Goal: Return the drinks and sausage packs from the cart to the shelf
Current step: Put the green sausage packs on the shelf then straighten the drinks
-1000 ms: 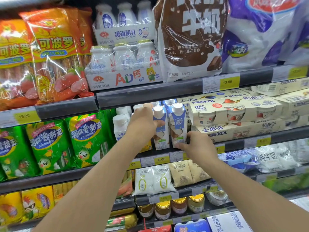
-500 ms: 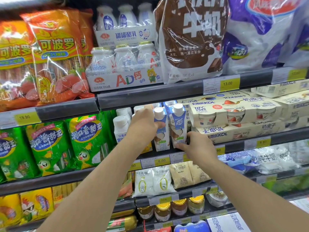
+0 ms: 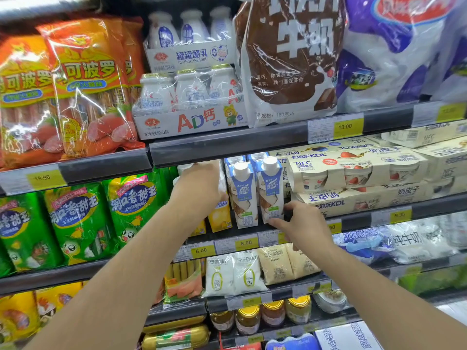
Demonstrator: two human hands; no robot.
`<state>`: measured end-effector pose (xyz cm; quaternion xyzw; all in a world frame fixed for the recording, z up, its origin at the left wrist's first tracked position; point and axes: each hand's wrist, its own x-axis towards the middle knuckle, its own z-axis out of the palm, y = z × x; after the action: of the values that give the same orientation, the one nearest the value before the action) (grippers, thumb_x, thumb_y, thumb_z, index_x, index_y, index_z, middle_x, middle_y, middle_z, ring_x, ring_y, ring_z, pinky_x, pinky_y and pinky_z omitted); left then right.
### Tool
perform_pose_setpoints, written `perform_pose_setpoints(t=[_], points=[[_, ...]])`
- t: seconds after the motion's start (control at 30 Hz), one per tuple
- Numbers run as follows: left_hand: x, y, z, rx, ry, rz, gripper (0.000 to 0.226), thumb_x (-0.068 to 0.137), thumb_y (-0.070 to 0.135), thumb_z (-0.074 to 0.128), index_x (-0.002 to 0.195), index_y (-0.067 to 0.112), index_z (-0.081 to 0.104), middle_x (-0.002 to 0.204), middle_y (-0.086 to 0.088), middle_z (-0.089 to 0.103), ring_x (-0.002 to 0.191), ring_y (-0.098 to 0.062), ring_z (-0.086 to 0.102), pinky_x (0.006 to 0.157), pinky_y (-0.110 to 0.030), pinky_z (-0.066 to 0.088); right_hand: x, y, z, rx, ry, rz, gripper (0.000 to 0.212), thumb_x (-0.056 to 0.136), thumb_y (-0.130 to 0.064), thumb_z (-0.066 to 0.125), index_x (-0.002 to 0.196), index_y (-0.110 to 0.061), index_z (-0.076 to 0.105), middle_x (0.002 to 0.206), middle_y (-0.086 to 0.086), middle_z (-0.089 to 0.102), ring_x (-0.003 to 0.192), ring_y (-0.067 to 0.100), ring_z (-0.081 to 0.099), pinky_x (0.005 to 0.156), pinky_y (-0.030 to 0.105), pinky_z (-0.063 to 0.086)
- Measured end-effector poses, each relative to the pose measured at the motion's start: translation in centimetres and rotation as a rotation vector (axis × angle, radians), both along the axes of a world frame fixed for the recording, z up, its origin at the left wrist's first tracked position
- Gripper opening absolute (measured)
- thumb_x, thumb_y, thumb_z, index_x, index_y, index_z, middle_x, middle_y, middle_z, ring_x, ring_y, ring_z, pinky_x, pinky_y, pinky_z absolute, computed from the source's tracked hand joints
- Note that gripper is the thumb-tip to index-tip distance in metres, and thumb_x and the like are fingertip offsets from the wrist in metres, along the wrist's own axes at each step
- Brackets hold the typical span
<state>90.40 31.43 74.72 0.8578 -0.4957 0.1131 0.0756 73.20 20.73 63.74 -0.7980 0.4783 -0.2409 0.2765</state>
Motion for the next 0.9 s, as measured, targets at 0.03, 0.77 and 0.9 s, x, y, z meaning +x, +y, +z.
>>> perform_pose_setpoints(t=[0.03, 0.77, 0.9], points=[[0.2, 0.0, 0.0, 0.032, -0.031, 0.008, 0.056, 0.079, 0.035, 0.077, 0.124, 0.01, 0.054, 0.104, -0.012, 0.067, 0.098, -0.03, 0.063, 0.084, -0.044, 0.055, 0.0, 0.1, 0.0, -0.006, 0.003, -0.002, 0.034, 0.08, -0.056, 0.07, 0.094, -0.025, 0.064, 0.063, -0.005, 0.066, 0.042, 0.015, 0.065, 0.044, 0.033, 0.057], [1.2, 0.8, 0.6, 0.124, 0.002, 0.044, 0.065, 0.08, 0.034, 0.078, 0.135, 0.019, 0.048, 0.113, -0.01, 0.066, 0.101, -0.028, 0.063, 0.084, -0.04, 0.054, 0.4, -0.2, 0.7, 0.059, 0.022, 0.003, 0.032, 0.081, -0.051, 0.072, 0.097, -0.025, 0.063, 0.067, -0.004, 0.066, 0.035, 0.015, 0.063, 0.044, 0.034, 0.058], [2.0, 4.6, -0.4, -0.119, -0.025, 0.075, 0.071, 0.073, 0.052, 0.077, 0.125, 0.011, 0.05, 0.11, -0.007, 0.064, 0.096, -0.024, 0.061, 0.082, -0.035, 0.049, 0.4, -0.1, 0.7, 0.064, 0.02, -0.004, 0.031, 0.081, -0.051, 0.072, 0.097, -0.026, 0.063, 0.066, -0.005, 0.067, 0.036, 0.017, 0.064, 0.046, 0.036, 0.059]])
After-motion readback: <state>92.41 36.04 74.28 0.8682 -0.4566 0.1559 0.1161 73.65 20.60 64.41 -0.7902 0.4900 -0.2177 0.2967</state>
